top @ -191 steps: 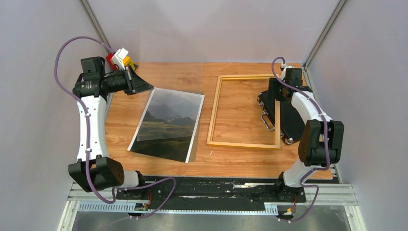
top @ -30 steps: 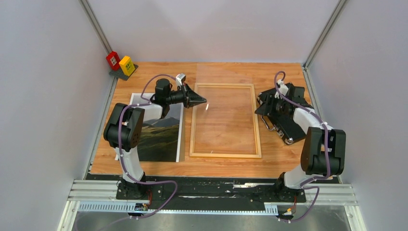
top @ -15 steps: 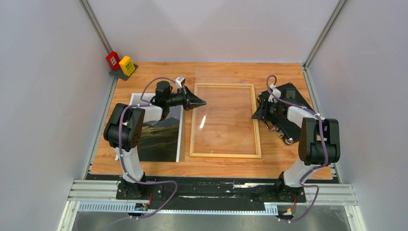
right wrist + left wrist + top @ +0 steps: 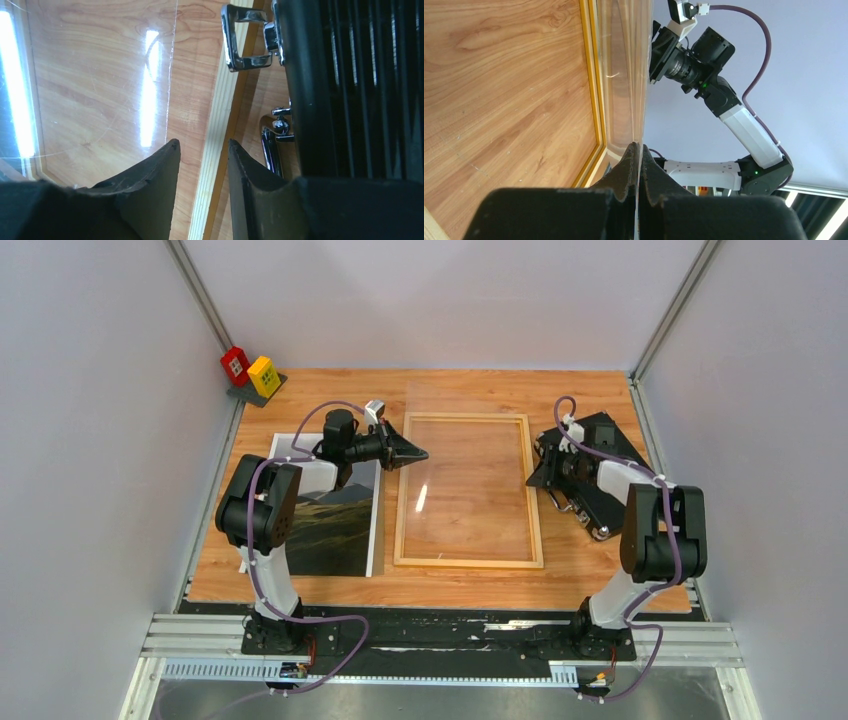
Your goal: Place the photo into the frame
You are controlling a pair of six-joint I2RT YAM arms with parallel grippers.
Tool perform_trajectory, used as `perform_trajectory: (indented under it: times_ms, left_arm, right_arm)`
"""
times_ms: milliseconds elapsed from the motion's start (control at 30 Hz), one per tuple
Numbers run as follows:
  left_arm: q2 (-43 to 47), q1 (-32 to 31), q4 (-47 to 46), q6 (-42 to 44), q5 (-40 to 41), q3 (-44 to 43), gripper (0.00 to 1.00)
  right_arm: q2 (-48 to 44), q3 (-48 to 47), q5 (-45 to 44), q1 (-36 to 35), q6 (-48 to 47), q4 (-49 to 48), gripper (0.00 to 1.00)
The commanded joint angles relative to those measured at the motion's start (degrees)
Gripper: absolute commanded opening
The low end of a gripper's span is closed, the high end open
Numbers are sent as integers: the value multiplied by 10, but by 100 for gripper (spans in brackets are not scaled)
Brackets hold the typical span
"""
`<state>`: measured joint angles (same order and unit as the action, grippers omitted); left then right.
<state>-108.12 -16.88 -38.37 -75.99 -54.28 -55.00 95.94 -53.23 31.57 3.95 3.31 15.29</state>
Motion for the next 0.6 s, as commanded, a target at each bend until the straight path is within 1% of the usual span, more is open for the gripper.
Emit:
perform_trajectory:
  times_ms: [0,233,467,567]
  left_arm:
    - [1,-5,-20,12,-1,0,0]
    - [-7,-5,-23,13,-4,-6,0]
    - [-33,-9,-56,-17,-9,-10,0]
    - [-38,-12,-64,-27,-8,-11,0]
  right_arm:
    - [12,-22,-7,-3,-5,-25,37]
    - [32,-37,-4,-2,-2,-24,31]
    - [42,-43,0,-3,-1,-24,25]
    - [43,-43,0,-3,-1,-24,24]
